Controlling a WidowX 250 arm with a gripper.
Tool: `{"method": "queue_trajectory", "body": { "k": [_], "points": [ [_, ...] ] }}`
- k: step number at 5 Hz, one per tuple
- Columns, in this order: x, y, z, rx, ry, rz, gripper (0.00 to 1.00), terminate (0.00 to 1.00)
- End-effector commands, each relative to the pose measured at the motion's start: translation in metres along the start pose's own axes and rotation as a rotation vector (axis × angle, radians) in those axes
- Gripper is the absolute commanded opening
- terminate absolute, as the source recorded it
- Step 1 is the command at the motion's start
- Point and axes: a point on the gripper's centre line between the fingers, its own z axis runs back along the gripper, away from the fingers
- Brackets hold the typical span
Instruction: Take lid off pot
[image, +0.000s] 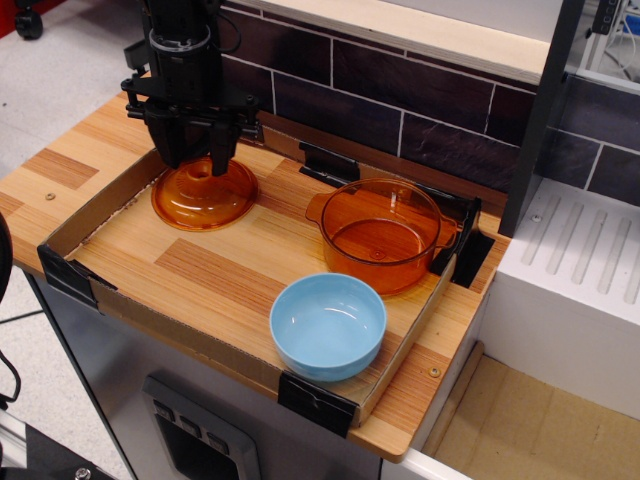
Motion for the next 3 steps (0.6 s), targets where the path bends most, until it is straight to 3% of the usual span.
{"method": "queue_trajectory", "body": {
  "k": [1,3],
  "points": [
    [0.011,-0.001,0.036,-0.008,-0.080,-0.023,1.00,0.00],
    [-0.016,-0.022,0.072,-0.045,-0.105,-0.056,1.00,0.00]
  ]
}}
